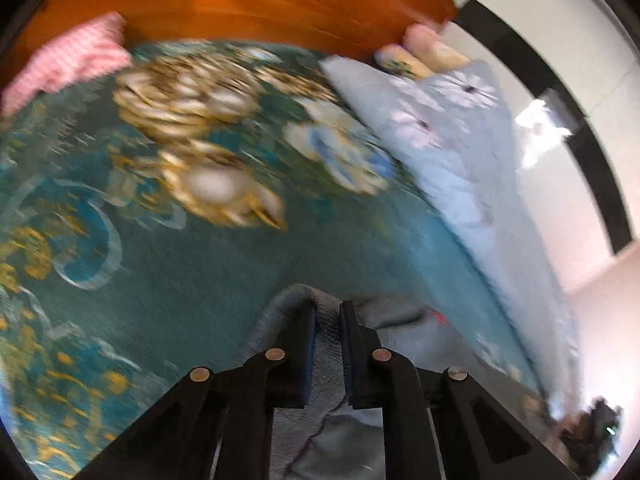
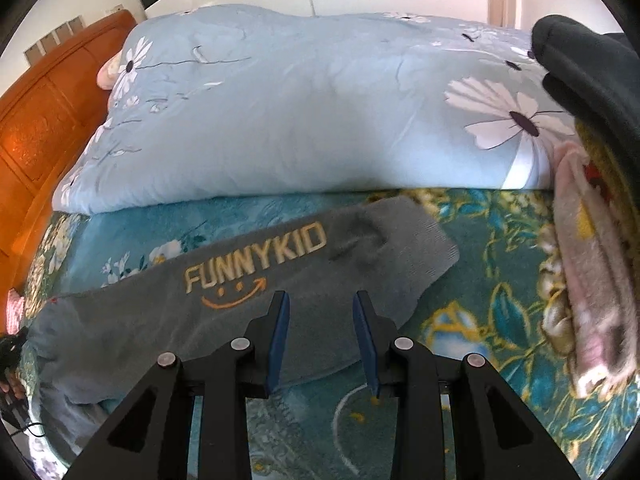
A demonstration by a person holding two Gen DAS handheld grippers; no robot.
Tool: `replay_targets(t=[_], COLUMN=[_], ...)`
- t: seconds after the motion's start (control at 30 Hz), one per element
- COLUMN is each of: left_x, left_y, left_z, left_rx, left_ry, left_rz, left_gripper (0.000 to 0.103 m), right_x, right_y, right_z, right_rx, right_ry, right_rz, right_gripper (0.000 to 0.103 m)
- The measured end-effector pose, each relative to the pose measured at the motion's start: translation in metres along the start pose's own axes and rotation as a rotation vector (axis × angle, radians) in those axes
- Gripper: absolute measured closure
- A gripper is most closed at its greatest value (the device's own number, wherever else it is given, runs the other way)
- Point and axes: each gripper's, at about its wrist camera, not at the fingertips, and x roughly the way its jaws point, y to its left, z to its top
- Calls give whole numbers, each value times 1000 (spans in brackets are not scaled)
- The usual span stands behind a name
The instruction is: Fold clothes
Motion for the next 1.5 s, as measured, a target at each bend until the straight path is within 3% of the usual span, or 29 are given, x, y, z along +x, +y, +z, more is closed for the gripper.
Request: replay_targets(t=[0.17,0.3,0.47,0.57,0.63,0.8,0.87,0.97,1.03,1.2,1.37,1.5], left_x=[15,12,-34,-75,-107,-131,-124,-115,-110,-104,-109,-115], left_y=[4,6,10,14,24,61,78,89,88,82,84,89], left_z=[-3,-5,-10,-25,-48,-106,-126,-143,-150,-160,-174,-183], left_rx=[18,3,-42,-31,-32,-107,-165,-214,-228,-267,-306,-320], left_ry=[21,48,49,9,-53,-46,5,35,37,30,23,19], left_rz=[106,54,-49,-69,-35,30,52,82,60,56,2,-19], left_gripper=[90,85,78,59,45,44,44,46,46,50,50,48], right_x=[10,12,-6,-21,-30,-59,-74,-104,-124,-157,-141,-125], right_y=[-32,-47,-38,-29,-26,-39,-49,-74,-95,-164,-184,-167], right_z=[2,-11,-27,-37,-46,-83,-100,-125,-144,-203,-259,-268], right_rx=[84,130,98,74,68,97,106,129,162,339,506,532], right_ry=[32,61,60,52,52,76,90,99,98,114,192,189], right_rz=[-49,-53,-23,15,40,78,88,74,58,43,185,305], right_gripper=[69,69,69,67,66,66,66,66,66,65,65,65])
